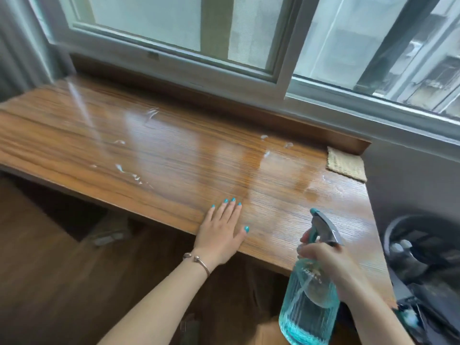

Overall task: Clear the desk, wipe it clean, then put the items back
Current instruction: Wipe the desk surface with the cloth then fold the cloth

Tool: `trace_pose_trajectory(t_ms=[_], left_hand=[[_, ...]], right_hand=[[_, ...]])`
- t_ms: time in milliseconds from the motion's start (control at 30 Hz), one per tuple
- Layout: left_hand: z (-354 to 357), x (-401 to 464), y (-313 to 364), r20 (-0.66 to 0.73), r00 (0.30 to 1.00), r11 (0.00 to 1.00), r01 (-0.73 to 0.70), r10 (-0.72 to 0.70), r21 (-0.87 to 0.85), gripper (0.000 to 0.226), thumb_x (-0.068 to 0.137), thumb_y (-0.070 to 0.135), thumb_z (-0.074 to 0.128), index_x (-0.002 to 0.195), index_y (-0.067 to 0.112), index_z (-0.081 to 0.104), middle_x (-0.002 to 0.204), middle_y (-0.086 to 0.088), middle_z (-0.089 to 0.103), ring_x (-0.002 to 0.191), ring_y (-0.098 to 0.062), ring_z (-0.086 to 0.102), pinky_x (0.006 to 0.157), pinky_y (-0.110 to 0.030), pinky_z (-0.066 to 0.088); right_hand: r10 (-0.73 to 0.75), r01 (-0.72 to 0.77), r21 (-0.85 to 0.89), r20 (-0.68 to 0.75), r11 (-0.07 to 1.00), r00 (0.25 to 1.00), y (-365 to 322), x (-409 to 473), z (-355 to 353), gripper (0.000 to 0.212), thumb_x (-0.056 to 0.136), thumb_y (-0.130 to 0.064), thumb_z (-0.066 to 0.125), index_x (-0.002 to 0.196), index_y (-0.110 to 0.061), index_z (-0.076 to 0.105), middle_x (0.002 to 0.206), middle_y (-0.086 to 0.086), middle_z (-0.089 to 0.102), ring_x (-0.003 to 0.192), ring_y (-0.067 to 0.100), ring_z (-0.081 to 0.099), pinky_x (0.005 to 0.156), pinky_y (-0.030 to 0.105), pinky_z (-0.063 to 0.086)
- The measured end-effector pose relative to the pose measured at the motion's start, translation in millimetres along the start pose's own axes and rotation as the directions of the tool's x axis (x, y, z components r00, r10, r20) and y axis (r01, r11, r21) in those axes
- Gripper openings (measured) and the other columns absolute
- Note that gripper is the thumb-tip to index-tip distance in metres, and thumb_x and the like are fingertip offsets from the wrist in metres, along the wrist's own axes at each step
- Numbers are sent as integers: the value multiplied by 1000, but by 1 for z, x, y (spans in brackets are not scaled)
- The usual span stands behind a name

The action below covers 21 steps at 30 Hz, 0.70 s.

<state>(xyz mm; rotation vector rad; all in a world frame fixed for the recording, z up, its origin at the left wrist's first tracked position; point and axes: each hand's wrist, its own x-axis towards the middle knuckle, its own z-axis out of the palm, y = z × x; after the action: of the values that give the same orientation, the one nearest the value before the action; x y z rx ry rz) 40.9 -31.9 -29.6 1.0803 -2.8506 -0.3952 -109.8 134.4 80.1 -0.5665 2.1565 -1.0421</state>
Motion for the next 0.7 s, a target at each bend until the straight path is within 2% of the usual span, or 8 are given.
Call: trace_pose_trajectory(t_ms=[67,167,233,333,400,533,633,700], left_hand=[[1,-16,-6,-1,1000,1000,-29,29,0,64,101,54,13,154,23,-6,162,5,-10,147,-10,-16,120,-34,-10],[-5,-34,-22,49,997,998,-57,58,-36,61,101,55,13,154,30,-3,162,9,-10,144,-4,-20,119,-32,-11],[-17,-44,-40,48,999,997,0,4,-81,59,100,57,13,153,37,-1,160,12,-15,145,-6,-19,120,-34,-10],[-40,-59,-86,-26,993,988,116,-119,-100,59,99,57,13,152,40,-6,156,12,-25,145,-10,-24,119,-35,-11],[-54,-64,-131,-80,979,981,183,-188,-66,60,99,58,13,152,39,-9,156,10,-27,144,-11,-26,118,-35,-12],[-77,-72,-247,-148,945,956,291,-291,-23,67,97,62,16,153,36,-9,159,4,-22,146,-16,-22,117,-35,-12],[-95,-73,-341,-129,912,921,385,-389,-51,72,95,65,23,154,34,-3,162,0,-13,149,-18,-14,120,-38,-6],[-107,-73,-398,-119,904,911,412,-410,-11,75,91,71,18,155,34,5,163,-1,-5,150,-19,-7,121,-41,-2]], right_hand=[[-62,61,33,39,998,997,-9,-10,19,16,76,-3,71,87,-11,64,93,15,68,87,33,65,80,44,50],[-171,170,19,78,985,982,-21,-24,47,32,62,-27,67,92,-19,65,106,-2,67,92,25,66,77,41,52],[-232,236,-24,117,971,966,-28,-29,68,37,59,-29,64,96,-24,65,112,-12,65,94,16,64,74,36,50],[-274,286,-65,148,956,950,-38,-31,105,18,82,-24,71,98,-29,64,107,-7,67,86,16,66,75,39,52],[-294,311,-97,163,945,942,-49,-34,134,7,91,-26,65,97,-27,63,101,-1,66,82,19,67,77,43,55],[-315,339,-98,200,936,928,-81,-48,206,33,81,-52,57,105,-29,59,105,-10,64,92,16,65,79,30,52],[-327,346,-99,169,933,930,-102,-57,264,15,88,-46,63,99,-36,59,104,-13,63,91,12,63,80,29,50],[-321,338,-102,150,936,935,-116,-64,301,19,75,-39,57,93,-34,61,96,-9,64,85,15,62,75,31,50]])
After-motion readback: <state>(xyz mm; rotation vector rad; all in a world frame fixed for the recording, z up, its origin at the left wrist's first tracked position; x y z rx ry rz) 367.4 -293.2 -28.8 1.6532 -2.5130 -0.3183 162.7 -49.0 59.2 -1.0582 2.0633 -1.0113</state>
